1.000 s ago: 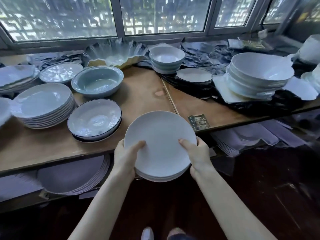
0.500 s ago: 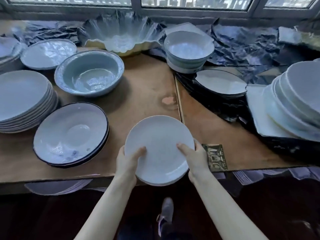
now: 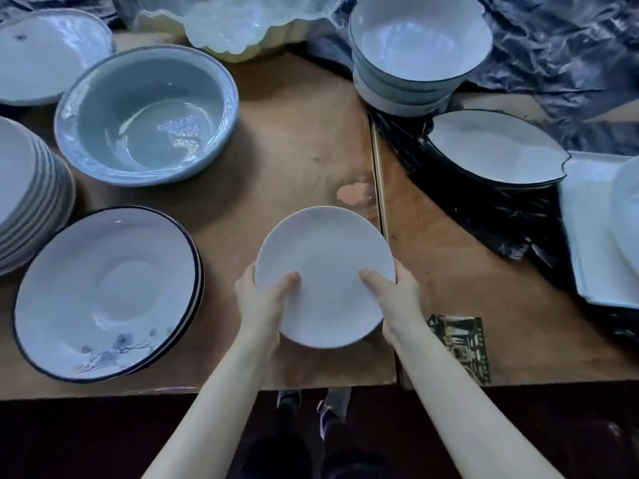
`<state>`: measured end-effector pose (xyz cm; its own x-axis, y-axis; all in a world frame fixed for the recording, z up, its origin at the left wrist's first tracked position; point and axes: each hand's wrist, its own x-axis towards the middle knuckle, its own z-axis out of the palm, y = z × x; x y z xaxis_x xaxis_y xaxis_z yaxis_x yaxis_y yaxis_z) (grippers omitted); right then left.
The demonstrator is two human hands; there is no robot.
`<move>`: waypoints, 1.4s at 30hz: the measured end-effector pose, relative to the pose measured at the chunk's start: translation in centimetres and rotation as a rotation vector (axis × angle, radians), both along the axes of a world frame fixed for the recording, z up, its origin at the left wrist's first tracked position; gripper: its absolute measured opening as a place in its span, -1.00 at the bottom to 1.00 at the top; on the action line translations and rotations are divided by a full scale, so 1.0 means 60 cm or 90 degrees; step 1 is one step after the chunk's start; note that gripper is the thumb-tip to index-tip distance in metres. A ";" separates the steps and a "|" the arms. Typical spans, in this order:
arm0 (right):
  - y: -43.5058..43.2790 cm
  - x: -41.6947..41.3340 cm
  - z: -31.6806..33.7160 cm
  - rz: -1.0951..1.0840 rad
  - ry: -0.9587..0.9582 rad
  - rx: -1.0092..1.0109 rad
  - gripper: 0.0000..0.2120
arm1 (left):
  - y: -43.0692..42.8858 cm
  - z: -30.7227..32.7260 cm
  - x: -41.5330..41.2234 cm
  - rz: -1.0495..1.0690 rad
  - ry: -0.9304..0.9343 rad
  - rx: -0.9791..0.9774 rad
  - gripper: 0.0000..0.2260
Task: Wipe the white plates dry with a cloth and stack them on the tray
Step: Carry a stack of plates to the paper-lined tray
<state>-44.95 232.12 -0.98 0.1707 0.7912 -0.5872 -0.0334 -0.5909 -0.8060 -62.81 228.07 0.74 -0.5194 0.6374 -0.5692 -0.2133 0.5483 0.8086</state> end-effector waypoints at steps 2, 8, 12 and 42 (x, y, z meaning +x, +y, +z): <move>0.010 -0.002 -0.003 -0.001 -0.018 -0.001 -0.57 | 0.013 -0.005 -0.003 -0.022 0.026 -0.013 -0.46; 0.023 -0.003 -0.005 0.013 -0.056 -0.016 -0.63 | 0.029 -0.013 -0.010 -0.081 0.048 -0.035 -0.51; 0.023 0.002 -0.004 0.059 -0.101 -0.012 -0.66 | 0.031 -0.012 -0.015 -0.122 0.076 -0.047 -0.51; -0.205 0.196 0.161 0.177 -0.616 0.100 -0.62 | 0.031 0.117 0.105 -0.792 0.557 0.360 -0.65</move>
<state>-33.18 219.82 8.67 0.3154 0.9314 -0.1817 0.7961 -0.3639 -0.4835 -56.48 229.93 7.73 0.4278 0.9025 0.0486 0.7199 -0.3728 0.5855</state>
